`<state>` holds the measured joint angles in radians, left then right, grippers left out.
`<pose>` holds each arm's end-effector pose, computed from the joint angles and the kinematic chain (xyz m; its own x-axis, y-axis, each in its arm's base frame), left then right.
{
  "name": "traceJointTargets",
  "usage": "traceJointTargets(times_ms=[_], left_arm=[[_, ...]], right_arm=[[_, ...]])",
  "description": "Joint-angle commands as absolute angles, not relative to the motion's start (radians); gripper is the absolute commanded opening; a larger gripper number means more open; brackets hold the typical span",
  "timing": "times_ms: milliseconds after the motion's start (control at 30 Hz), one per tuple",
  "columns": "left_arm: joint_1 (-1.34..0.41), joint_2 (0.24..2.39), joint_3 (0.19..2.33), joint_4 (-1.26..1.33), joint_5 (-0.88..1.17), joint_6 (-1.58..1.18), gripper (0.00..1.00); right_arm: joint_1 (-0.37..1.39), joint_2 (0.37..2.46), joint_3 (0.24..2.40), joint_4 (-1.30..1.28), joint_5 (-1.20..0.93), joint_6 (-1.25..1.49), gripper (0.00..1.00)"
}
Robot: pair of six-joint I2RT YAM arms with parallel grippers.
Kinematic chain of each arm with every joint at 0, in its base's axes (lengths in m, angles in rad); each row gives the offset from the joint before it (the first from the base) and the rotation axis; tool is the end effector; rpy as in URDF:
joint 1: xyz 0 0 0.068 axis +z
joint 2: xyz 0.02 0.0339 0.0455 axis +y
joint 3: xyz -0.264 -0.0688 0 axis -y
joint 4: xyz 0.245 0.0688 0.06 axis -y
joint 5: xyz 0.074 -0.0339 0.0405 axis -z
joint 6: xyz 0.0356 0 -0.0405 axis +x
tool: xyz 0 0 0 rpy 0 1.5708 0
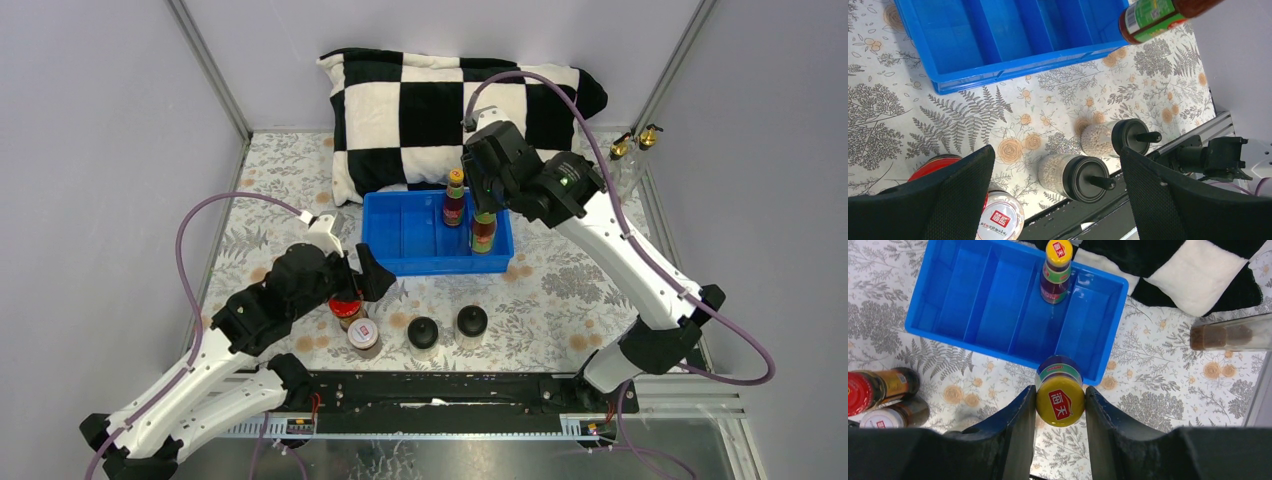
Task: Organize the condiment bottles
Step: Place the bottle in the storage box.
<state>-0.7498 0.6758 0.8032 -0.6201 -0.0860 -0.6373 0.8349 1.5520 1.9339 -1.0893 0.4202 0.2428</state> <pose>0.1088 -0.0972 0.3175 -0.6493 -0.2055 -0.7323 0.2952 0.8193 -0.4916 0.2128 0.2133 0.4552 -0.5361 -0.2650 -0.8015 -0.3500 0.9338 -0.0746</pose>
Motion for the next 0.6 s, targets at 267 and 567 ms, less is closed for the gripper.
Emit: traceJointTargets(times_ms=[267,567], left_arm=[[-0.744,0.696,0.763,-0.537,-0.083,-0.632,0.99],[-0.744,0.712,0.748,-0.517,-0.08,-0.637,0.99]], right_arm=[[0.684,1.616,1.931,-0.81,0.275,0.138,0.35],[0.657,1.684,1.919,-0.75,0.207,0.142,0.34]])
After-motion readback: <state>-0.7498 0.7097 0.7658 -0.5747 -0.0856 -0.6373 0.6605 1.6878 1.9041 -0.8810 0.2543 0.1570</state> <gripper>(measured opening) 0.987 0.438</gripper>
